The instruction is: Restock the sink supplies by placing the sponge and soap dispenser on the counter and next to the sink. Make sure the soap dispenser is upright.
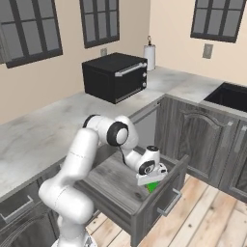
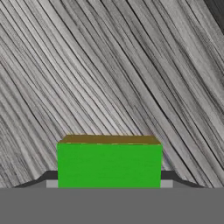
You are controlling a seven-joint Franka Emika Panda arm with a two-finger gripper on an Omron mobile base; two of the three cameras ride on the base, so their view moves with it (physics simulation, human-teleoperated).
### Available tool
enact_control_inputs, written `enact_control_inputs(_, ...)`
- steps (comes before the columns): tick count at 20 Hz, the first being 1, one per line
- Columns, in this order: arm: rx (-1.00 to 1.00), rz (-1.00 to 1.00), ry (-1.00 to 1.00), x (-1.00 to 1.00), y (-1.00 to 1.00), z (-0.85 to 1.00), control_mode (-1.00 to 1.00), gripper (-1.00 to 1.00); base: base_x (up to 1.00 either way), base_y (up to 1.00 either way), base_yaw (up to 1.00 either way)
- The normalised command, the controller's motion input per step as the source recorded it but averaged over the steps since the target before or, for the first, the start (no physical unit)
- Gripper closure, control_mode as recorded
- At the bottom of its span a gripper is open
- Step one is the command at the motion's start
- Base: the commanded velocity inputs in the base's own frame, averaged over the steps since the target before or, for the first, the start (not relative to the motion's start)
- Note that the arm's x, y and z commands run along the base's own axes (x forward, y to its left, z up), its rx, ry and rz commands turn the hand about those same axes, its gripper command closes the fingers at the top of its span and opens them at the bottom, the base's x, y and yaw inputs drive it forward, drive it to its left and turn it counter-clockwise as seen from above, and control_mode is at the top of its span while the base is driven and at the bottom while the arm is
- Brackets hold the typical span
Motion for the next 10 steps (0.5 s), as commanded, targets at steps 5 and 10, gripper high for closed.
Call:
enact_control_inputs(5,0.0,0.0,-0.08,-0.26,0.23,0.58,-1.0,1.0,0.0,0.0,0.0)
enact_control_inputs(10,0.0,0.0,-0.06,-0.25,0.16,0.86,-1.0,1.0,0.0,0.0,0.0)
